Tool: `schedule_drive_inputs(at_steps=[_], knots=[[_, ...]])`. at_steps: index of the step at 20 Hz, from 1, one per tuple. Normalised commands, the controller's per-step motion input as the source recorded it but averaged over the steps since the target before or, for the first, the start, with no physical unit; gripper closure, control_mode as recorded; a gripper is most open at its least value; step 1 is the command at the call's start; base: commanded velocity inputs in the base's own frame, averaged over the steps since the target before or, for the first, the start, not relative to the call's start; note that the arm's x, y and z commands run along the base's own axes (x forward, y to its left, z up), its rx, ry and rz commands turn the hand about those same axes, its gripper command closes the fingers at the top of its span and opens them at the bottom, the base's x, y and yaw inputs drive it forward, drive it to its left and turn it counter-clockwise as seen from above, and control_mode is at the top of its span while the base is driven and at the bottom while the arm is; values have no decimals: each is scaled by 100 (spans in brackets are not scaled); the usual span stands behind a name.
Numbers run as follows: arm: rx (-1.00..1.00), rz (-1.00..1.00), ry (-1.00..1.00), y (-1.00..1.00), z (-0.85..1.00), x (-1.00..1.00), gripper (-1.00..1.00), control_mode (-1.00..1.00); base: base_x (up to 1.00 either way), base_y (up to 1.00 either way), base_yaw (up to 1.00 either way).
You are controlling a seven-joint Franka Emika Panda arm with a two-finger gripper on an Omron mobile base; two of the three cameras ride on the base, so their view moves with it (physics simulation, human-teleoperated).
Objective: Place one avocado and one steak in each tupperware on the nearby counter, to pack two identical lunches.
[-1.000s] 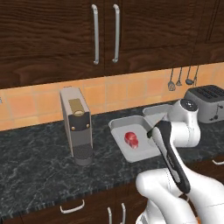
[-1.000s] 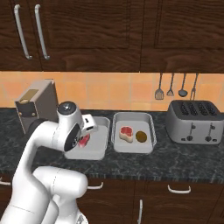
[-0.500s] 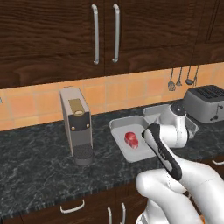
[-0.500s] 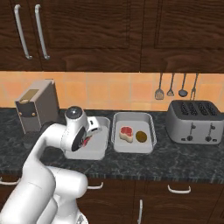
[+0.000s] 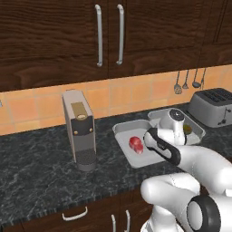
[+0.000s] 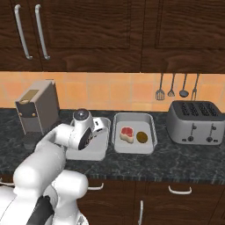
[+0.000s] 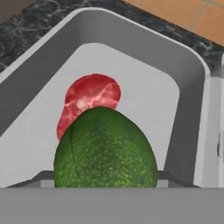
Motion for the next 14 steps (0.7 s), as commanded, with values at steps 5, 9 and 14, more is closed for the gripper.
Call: schedule_drive_inputs(at_steps=[5,9,14], knots=[[0,0,3,0,-34,42,100,-100,0,0,0],[0,0,1,0,-23,38,-100,-100,0,0,0],[1,0,0,-4,6,3,-100,-100,0,0,0]])
